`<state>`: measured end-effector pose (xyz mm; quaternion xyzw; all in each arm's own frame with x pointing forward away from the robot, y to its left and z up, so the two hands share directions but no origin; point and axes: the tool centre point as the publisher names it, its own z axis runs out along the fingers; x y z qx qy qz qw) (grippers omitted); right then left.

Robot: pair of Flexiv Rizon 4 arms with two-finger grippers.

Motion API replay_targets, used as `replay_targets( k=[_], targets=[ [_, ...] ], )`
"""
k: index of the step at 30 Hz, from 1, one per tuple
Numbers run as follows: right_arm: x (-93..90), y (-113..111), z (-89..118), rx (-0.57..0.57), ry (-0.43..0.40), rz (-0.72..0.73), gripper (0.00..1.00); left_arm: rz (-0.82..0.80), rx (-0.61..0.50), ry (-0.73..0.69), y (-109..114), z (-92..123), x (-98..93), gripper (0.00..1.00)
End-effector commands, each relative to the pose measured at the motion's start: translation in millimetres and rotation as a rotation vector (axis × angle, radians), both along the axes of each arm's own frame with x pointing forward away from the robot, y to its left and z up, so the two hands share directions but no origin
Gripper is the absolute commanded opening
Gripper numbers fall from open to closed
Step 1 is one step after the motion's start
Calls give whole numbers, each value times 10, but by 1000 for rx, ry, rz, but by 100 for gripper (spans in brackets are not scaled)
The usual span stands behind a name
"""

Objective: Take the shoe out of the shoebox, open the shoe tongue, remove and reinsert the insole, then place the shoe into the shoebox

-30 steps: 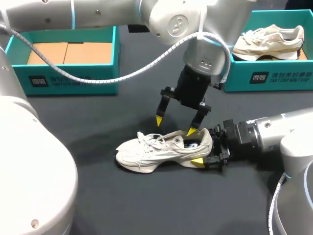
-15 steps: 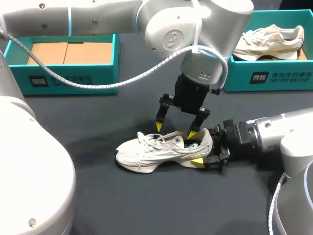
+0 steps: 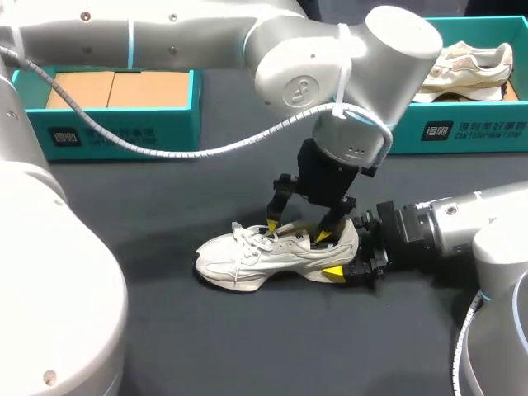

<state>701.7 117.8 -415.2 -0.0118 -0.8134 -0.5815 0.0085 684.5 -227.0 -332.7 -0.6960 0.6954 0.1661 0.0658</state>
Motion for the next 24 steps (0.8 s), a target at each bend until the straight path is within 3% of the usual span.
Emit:
replay_targets(
  k=[1, 13, 24],
  targets=[
    [-6, 12, -4, -5, 1, -1, 0, 15, 20, -7, -70, -60, 21, 86],
    [-6, 12, -4, -5, 1, -1, 0, 41, 122, 24, -83, -204, -35, 75],
    [-6, 12, -4, -5, 1, -1, 0, 45, 192, 81, 53, -219, -80, 72]
  ],
)
